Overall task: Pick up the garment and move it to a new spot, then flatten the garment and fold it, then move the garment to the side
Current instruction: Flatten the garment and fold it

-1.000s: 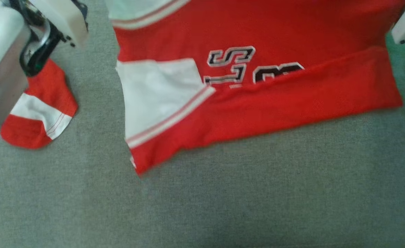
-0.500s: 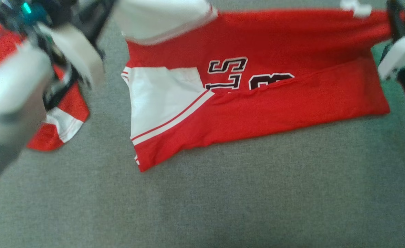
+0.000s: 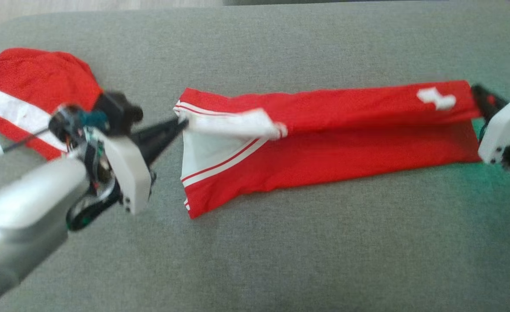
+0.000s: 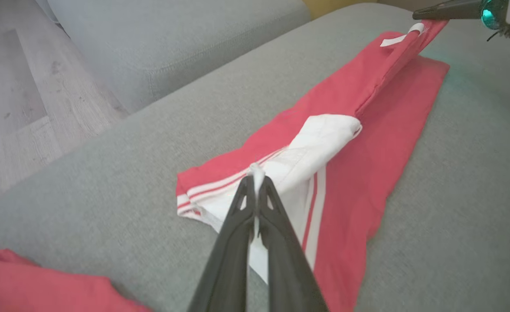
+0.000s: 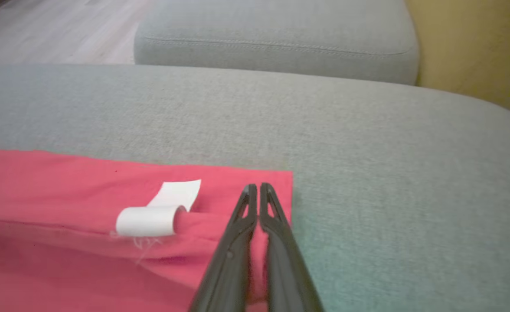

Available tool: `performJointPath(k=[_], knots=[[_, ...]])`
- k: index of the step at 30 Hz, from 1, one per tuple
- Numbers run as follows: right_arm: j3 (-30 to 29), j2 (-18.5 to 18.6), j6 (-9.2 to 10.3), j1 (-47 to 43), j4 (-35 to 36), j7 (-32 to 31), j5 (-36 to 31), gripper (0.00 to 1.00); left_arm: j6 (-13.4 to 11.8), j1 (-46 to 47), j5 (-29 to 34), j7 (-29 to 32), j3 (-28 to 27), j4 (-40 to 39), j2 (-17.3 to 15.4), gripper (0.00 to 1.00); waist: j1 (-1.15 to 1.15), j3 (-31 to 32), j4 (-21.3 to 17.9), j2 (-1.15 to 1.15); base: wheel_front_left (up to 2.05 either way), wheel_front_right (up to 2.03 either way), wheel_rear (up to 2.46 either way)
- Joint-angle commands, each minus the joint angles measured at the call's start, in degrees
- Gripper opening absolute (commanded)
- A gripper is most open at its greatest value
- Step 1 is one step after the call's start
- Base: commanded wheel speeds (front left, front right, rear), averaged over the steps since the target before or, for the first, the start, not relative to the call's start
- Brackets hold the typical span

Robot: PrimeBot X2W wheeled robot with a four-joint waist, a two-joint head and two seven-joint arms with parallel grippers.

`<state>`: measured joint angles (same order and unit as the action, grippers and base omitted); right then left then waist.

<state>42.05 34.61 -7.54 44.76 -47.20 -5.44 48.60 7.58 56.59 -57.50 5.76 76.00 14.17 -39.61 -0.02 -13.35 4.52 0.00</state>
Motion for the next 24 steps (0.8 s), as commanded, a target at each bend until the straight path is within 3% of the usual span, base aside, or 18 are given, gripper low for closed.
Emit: performJointPath(k=[1, 13, 24], knots=[[0.8, 2.1, 0.05, -0.8, 1.9, -0.5, 0.8, 0.0, -0.1, 1.6, 0.4, 0.5, -2.7, -1.4, -2.8, 0.0, 0.02, 0.2, 0.1, 0.0, 0.0, 0.0, 0.0], [5.2, 6.1, 0.05, -1.6, 3.6, -4.9, 2.8, 0.0, -0.1, -4.4, 0.3, 4.1, -2.7, -6.6, -4.4, 0.0, 0.02, 0.8, 0.0, 0.0, 0.0, 0.0, 0.0], [7.5, 6.6, 0.05, -1.9, 3.0, -8.9, 5.3, 0.0, -0.1, -6.5, -4.6, 10.5, -2.6, -9.1, -5.3, 0.0, 0.02, 1.4, -0.6, 0.0, 0.0, 0.0, 0.0]])
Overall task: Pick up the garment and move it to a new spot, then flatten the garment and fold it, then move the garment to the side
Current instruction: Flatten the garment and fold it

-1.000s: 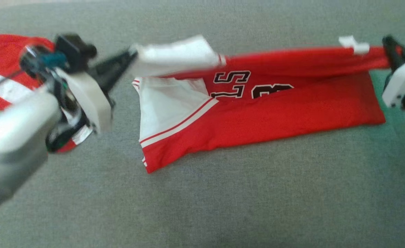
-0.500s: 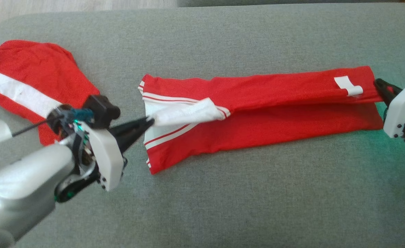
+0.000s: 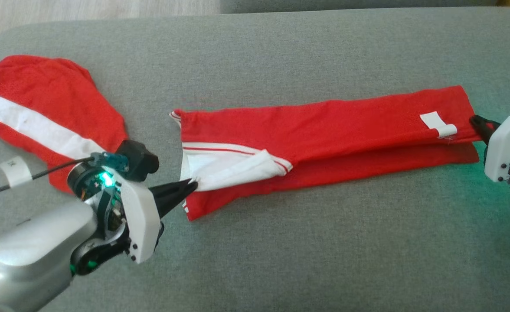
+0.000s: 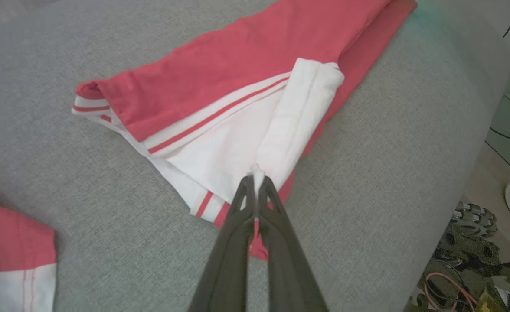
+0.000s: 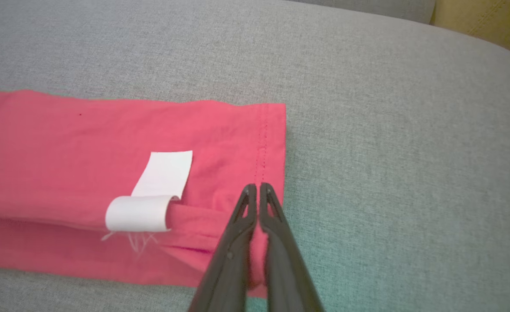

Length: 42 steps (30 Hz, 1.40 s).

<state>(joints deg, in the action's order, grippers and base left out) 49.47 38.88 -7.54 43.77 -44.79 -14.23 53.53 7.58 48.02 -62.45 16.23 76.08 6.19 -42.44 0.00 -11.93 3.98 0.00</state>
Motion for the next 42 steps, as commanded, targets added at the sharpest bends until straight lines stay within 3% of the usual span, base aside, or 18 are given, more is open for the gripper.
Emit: performJointPath(k=[1, 5, 6, 7, 15, 23, 27, 30, 33, 36, 42], knots=[[0.2, 2.4, 0.05, -0.9, 0.5, -0.4, 0.6, 0.0, -0.1, 1.8, 0.3, 0.6, -2.7, -1.3, -2.4, 0.0, 0.0, -0.1, -0.1, 0.0, 0.0, 0.0, 0.0], [0.1, 2.3, 0.05, -1.0, -0.5, -2.1, 2.0, 0.0, -0.1, 1.2, 0.8, 1.3, -2.7, -1.3, -2.3, 0.0, 0.0, 0.0, -0.4, 0.0, 0.0, 0.0, 0.0], [-0.1, 2.1, 0.05, -1.0, -0.9, -2.9, 2.7, 0.56, -0.1, 1.1, 1.5, 1.4, -2.7, -1.0, -2.2, 0.0, 0.0, 0.1, -0.4, 0.0, 0.0, 0.0, 0.0], [-0.4, 1.7, 0.05, -1.2, -1.3, -4.2, 3.9, 1.0, -0.1, 0.9, 2.6, 0.6, -2.7, 0.2, -2.0, 1.0, 0.0, 0.3, -0.5, 0.0, 0.0, 0.0, 0.0], [-4.5, 1.2, 0.05, -1.0, -3.4, -5.0, 7.7, 1.0, -0.6, -1.4, -1.4, -6.6, -5.8, 5.6, 0.2, 1.0, 0.0, 2.0, -0.9, 0.0, 0.0, 0.0, 0.0], [-9.8, -1.8, 0.05, -0.6, 0.0, 12.1, 4.0, 1.0, -6.2, -4.6, -3.6, -27.4, -16.1, 9.6, 4.0, 1.0, 0.0, 4.6, -1.1, 0.0, 0.0, 0.0, 0.0], [-12.4, -4.1, 0.05, -1.8, 3.1, 22.8, 0.0, 1.0, -10.4, -7.5, -2.5, -31.1, -23.7, 8.6, 6.0, 1.0, 0.0, 5.9, -0.9, 0.0, 0.0, 0.0, 0.0], [-15.0, -6.4, 0.05, -3.4, 5.1, 27.9, -4.8, 1.0, -13.6, -12.0, 3.7, -31.2, -35.0, 5.2, 9.2, 1.0, 0.0, 6.5, -0.6, 0.0, 0.0, 0.0, 0.0], [-19.6, -9.9, 0.05, -6.2, 7.5, 29.1, -10.7, 1.0, -15.0, -19.4, 12.2, -31.2, -44.8, 1.7, 14.0, 1.0, 0.0, 7.2, -0.6, 0.0, 0.0, 0.0, 0.0], [-26.2, -14.3, 0.05, -10.6, 12.8, 29.2, -19.2, 1.0, -14.1, -26.6, 20.2, -31.2, -51.5, -0.2, 19.3, 1.0, 0.0, 7.8, -0.4, 0.0, 0.0, 0.0, 0.0], [-37.2, -24.3, 0.05, -23.5, 19.5, 29.2, -33.9, 1.0, -9.9, -36.9, 32.5, -31.2, -60.2, 0.6, 28.9, 1.0, 0.0, 9.3, 0.0, 0.0, 0.0, 0.0, 0.0]])
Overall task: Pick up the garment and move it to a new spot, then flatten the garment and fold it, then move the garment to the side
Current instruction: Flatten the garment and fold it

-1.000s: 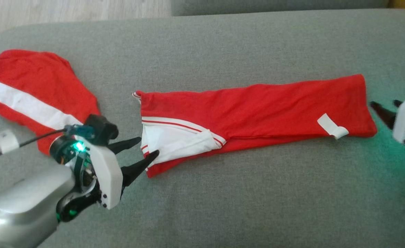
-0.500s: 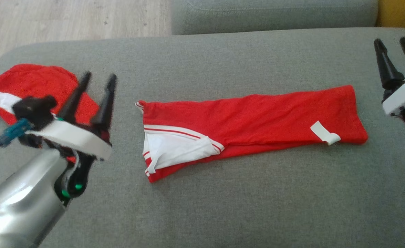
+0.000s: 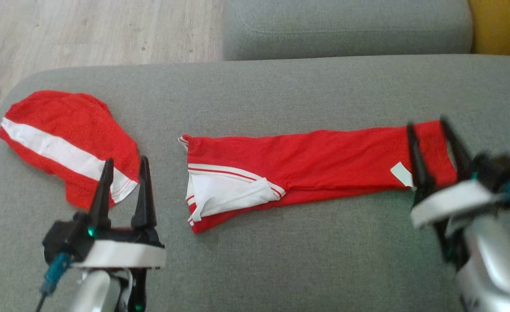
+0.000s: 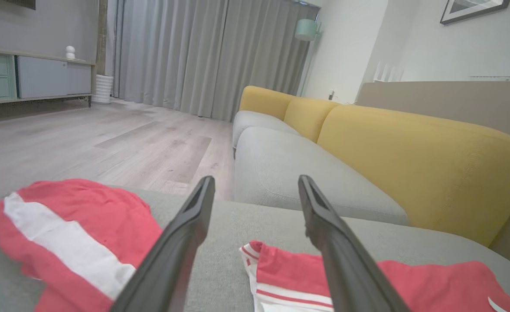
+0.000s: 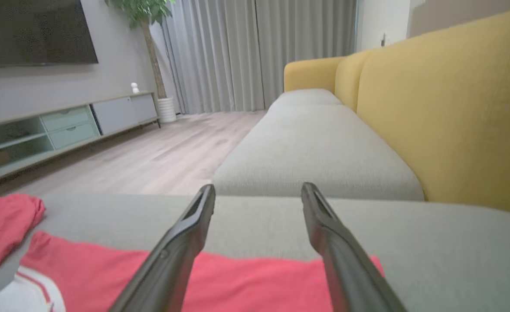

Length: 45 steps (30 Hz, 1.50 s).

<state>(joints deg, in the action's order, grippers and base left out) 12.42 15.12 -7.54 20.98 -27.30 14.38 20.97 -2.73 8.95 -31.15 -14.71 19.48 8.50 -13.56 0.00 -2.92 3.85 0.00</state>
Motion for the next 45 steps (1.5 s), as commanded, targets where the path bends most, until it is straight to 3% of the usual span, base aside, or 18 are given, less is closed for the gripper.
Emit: performJointPath(k=[1, 5, 11, 13, 20, 27, 31, 37, 38, 39, 45], knots=[[-1.3, -1.8, 0.05, -2.3, 2.5, 0.6, -3.1, 1.0, 1.2, 1.0, 2.9, -0.3, -4.9, -1.5, 1.4, 1.0, 0.0, 0.4, 0.2, 0.0, 0.0, 0.0, 0.0], [-4.0, -5.4, 0.05, -5.9, 3.7, 0.6, -7.9, 1.0, 5.1, -2.2, 8.3, -0.3, -8.3, -0.2, 5.3, 1.0, 0.0, 0.4, 0.4, 0.0, 0.0, 0.0, 0.0], [-6.8, -6.1, 0.05, -5.8, 3.3, 0.6, -10.7, 1.0, 8.1, -2.2, 11.7, -0.3, -11.5, 0.4, 7.8, 1.0, 0.0, -0.5, 0.8, 0.0, 0.0, 0.0, 0.0], [-10.8, -6.6, 0.05, -4.2, 0.8, -0.5, -10.3, 1.0, 9.1, -1.4, 13.3, -0.3, -11.9, 0.7, 8.6, 1.0, 0.0, -1.5, 1.2, 0.0, 0.0, 0.0, 0.0], [-25.7, -8.3, 0.05, 1.6, -10.0, -3.3, -14.8, 1.0, 10.1, 0.2, 14.0, -0.3, -10.8, 1.7, 9.9, 1.0, 0.0, -5.2, 2.8, 0.0, 0.0, 0.0, 0.0], [-35.2, -10.2, 0.05, 6.6, -18.2, -5.8, -20.2, 1.0, 10.2, 2.1, 13.4, -0.3, -9.6, 2.3, 10.2, 1.0, 0.0, -8.6, 3.7, 0.0, 0.0, 0.0, 0.0], [-39.3, -10.9, 0.05, 8.5, -21.8, -6.7, -22.8, 1.0, 10.2, 3.0, 13.2, -0.3, -8.8, 2.6, 10.0, 1.0, 0.0, -9.8, 3.8, 0.0, 0.0, 0.0, 0.0], [-40.3, -11.7, 0.05, 10.3, -26.6, -7.8, -23.6, 1.0, 10.2, 3.7, 13.0, -0.3, -8.5, 2.7, 9.9, 1.0, 0.0, -10.6, 3.7, 0.0, 0.0, 0.0, 0.0], [-40.1, -11.8, 0.05, 10.7, -27.2, -7.7, -23.2, 0.26, 10.2, 3.8, 13.0, -0.3, -8.6, 2.7, 9.9, 1.0, 0.0, -10.6, 3.6, 0.0, 0.0, 0.0, 0.0], [-39.9, -11.9, 0.05, 10.9, -27.7, -7.6, -22.8, 0.0, 10.2, 3.8, 13.0, -0.3, -8.7, 2.8, 9.9, 1.0, 0.0, -10.6, 3.5, 0.0, 0.0, 0.0, 0.0], [-39.4, -11.0, 0.05, 12.1, -28.6, -5.6, -21.4, 0.0, 10.2, 3.9, 13.1, -0.3, -8.9, 3.1, 9.7, 1.0, 0.0, -10.0, 3.0, 0.0, 0.0, 0.0, 0.0]])
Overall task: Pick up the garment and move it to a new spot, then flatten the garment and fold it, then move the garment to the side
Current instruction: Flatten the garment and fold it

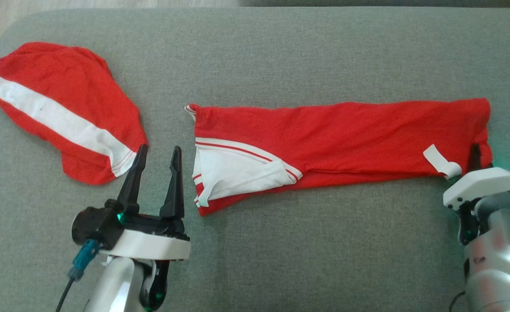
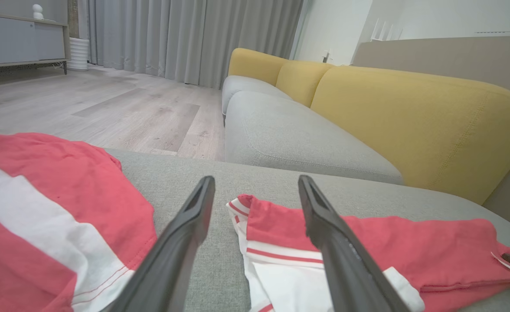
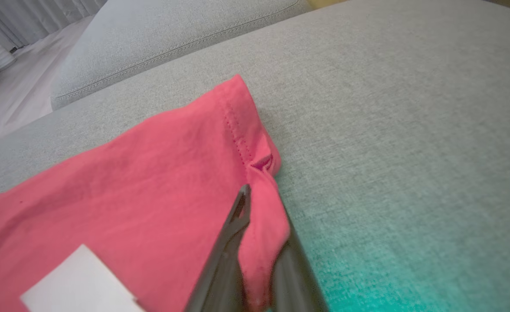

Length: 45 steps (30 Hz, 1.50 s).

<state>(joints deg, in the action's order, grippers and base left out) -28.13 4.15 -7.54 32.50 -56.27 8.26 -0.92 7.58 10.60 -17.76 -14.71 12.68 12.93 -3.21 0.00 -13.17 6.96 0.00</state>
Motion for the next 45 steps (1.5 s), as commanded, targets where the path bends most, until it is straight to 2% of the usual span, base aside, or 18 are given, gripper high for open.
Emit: performJointPath(k=[1, 9, 14, 18, 23, 31, 36, 40, 45], knots=[[1.3, 0.5, 0.05, 0.8, 0.6, 1.0, 0.7, 0.0, -0.1, 2.3, -0.3, -0.3, -2.1, -1.3, -0.6, 1.0, 0.0, 0.4, -0.2, 0.0, 0.0, 0.0, 0.0], [-3.4, 8.4, 0.05, 2.5, 1.4, 1.2, 1.0, 0.0, -0.1, 1.9, -0.3, -0.3, -2.1, -1.3, -0.6, 1.0, 0.0, 0.9, -0.3, 0.0, 0.0, 0.0, 0.0], [-7.4, 11.4, 0.05, 3.1, 2.3, 1.4, -1.0, 0.0, -0.1, 1.6, -0.3, -0.3, -2.2, -1.1, -0.6, 1.0, 0.0, 1.2, -0.1, 0.0, 0.0, 0.0, 0.0], [-9.4, 11.0, 0.05, 3.9, 3.3, 1.6, -3.1, 0.0, -0.1, 1.3, -0.3, -0.3, -2.5, -0.9, -0.6, 1.0, 0.0, 2.1, -0.2, 0.0, 0.0, 0.0, 0.0], [-7.3, 7.2, 0.05, 4.4, 4.6, 2.1, -3.7, 0.0, -0.1, 0.6, -0.4, -0.3, -2.4, -0.7, -0.5, 1.0, 0.0, 3.9, -0.7, 0.0, 0.0, 0.0, 0.0], [3.5, 0.5, 0.05, 2.9, 8.3, 2.5, -0.7, 0.0, -0.1, -1.3, -0.4, -0.3, -2.6, -0.2, -0.3, 1.0, 0.0, 8.7, -1.3, 0.0, 0.0, 0.0, 0.0], [13.1, -1.1, 0.05, 1.0, 11.4, 1.5, 4.4, 0.0, -0.1, -2.2, -0.4, -0.3, -2.2, 0.0, -0.3, 1.0, 0.0, 10.8, -0.5, 0.0, 0.0, 0.0, 0.0], [24.6, -1.2, 0.05, -1.3, 13.5, 0.4, 13.7, 0.0, -0.1, -2.9, -0.6, -0.3, -1.8, 0.2, -0.3, 1.0, 0.0, 11.8, 0.7, 0.0, 0.0, 0.0, 0.0], [35.8, -1.3, 0.05, -4.0, 16.7, 0.0, 23.1, 0.0, -0.1, -3.6, -0.8, -0.3, -1.8, 0.3, -0.5, 1.0, 0.0, 12.4, 2.4, 0.0, 0.0, 0.0, 0.0]])
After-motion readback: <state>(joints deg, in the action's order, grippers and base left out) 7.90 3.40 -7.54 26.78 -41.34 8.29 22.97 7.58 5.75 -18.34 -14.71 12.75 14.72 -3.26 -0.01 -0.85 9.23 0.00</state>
